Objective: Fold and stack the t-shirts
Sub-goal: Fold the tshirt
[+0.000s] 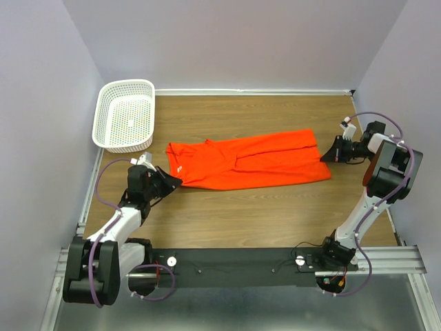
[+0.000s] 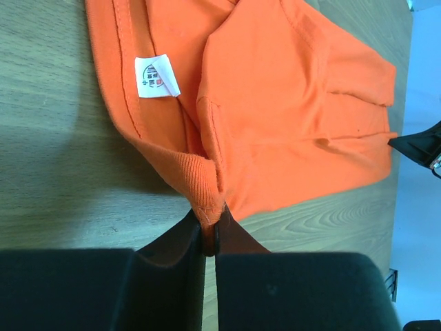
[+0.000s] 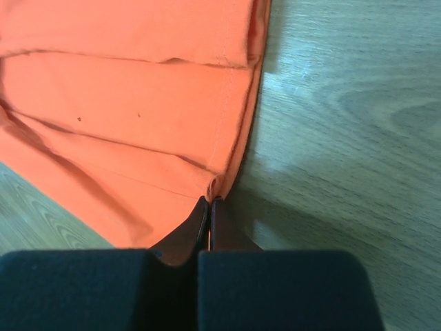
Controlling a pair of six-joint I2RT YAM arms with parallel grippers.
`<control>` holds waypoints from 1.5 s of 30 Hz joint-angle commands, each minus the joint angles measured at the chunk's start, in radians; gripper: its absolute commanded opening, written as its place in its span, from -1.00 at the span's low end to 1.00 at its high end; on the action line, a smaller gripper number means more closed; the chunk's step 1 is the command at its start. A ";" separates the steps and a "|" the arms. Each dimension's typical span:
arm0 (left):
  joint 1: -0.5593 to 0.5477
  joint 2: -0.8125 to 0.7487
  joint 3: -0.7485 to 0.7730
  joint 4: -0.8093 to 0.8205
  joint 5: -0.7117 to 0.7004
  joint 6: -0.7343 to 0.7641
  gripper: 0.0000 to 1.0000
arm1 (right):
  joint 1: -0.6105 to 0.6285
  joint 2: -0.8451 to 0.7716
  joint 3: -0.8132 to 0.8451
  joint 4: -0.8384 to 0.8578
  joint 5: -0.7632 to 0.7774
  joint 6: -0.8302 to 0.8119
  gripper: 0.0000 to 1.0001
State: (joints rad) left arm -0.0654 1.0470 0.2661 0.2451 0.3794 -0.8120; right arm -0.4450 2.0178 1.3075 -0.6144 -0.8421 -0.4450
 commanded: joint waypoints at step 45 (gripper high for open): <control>-0.010 0.266 0.377 -0.040 -0.143 0.194 0.33 | 0.094 -0.485 -0.309 -0.005 0.002 -0.368 0.29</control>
State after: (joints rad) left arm -0.0723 1.3388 0.6540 0.1780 0.2798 -0.6525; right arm -0.3470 1.5288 0.9909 -0.6224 -0.8364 -0.7353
